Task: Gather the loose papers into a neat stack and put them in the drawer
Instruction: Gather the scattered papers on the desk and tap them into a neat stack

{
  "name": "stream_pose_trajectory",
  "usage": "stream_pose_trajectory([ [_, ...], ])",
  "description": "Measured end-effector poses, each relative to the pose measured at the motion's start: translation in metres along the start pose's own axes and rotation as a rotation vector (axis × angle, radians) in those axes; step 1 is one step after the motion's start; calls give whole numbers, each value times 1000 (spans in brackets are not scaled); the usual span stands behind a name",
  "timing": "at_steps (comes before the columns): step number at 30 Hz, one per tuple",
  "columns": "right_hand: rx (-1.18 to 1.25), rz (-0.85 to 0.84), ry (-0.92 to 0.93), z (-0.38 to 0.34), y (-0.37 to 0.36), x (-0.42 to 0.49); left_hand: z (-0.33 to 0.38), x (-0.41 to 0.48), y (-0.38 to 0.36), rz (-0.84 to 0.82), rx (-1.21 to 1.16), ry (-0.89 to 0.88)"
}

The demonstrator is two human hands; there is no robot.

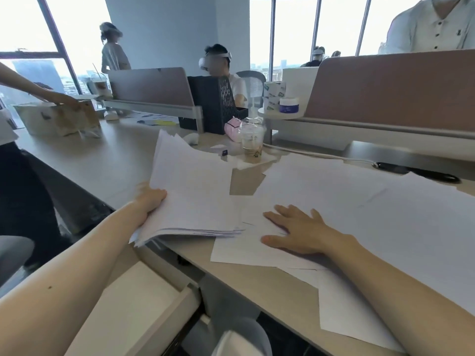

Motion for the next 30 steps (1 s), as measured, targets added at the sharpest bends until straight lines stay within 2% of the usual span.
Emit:
stream_pose_trajectory([
  [3, 17, -8, -17, 18, 4, -20, -4, 3, -1, -38, 45, -4],
  [7, 57, -6, -48, 44, 5, -48, -33, 74, -3, 36, 269, -70],
  [9, 74, -3, -63, 56, 3, -60, -11, 44, -9, 93, 428, -83],
  [11, 95, -6, -68, 64, 2, -69, 25, -5, -16, 194, 682, -117],
  [13, 115, 3, -64, 69, 1, -75, 52, -26, -33, 274, 809, -236],
  [14, 115, 11, -60, 70, 2, -77, 63, -33, -48, 242, 795, -329],
  [16, 100, 22, -62, 72, 5, -81, 77, -48, -90, 48, 742, -462],
  [19, 94, 27, -67, 74, 10, -91, 84, -79, -161, -357, 760, -504],
  [21, 112, 40, -64, 78, 14, -100, 89, -98, -193, -509, 818, -498],
  [26, 221, 82, -135, 101, 23, -123, 100, -101, -217, -577, 874, -421],
  [28, 230, 87, -181, 110, 21, -129, 104, -98, -221, -572, 838, -438],
  [30, 221, 165, -291, 125, 21, -131, 106, -95, -226, -589, 742, -427],
])
Point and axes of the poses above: each hand's wrist, its own x-axis towards the middle knuckle, its own y-axis out of the back of the hand, z = x × y, the point moved 6 cm from there along x, towards the middle knuckle, and after that the axes turned 2 degrees about x, right-handed, at the moved point
